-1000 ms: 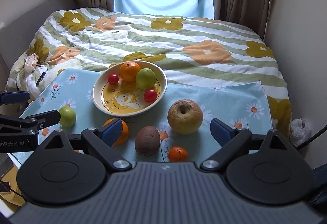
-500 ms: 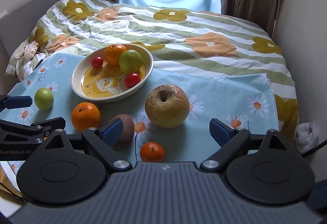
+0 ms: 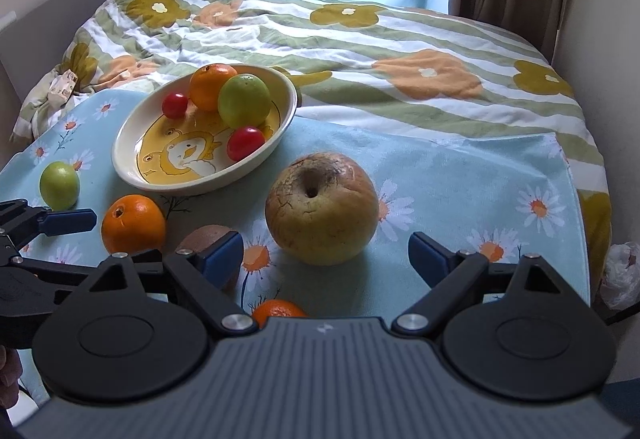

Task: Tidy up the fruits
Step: 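Grasp the large orange with the left tool while the right tool grasps the big brownish apple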

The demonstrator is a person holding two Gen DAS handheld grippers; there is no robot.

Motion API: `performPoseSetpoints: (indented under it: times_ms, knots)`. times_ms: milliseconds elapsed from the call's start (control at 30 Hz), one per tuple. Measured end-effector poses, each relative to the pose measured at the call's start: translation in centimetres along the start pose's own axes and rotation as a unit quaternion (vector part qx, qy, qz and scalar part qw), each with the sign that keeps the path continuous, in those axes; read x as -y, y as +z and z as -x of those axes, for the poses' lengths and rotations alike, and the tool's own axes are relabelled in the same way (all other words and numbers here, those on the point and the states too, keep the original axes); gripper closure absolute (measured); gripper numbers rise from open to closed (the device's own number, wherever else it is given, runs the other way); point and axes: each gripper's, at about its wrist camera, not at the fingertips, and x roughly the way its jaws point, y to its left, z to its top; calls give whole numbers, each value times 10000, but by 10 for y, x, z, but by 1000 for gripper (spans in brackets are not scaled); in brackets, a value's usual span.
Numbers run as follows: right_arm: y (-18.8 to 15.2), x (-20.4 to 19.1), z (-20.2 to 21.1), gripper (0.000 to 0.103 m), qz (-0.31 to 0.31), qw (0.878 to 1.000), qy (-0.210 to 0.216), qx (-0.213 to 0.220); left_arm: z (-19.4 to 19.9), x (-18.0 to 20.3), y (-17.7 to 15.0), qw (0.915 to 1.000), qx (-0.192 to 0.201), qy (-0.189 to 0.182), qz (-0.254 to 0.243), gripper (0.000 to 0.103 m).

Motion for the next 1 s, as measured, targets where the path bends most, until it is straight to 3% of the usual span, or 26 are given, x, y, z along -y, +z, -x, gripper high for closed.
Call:
performPoseSetpoints:
  times_ms: [67,133,733,1000]
  knots:
    - [0,0,-4,0,17,10000,19,-15,-3,0,1,10000,-9,37,14,29]
    - [1,0,-8,0,20,10000,39,-29,-6,1,2,10000,-19,31,18,39]
    - [9,-7,-29,1,107,9999,81,-43,-2,2,-2,10000,-58,32,-25,40]
    - [7,-3,-35,14,-42,10000,-35,20,8,2,-6,10000,-10,-62,23,40]
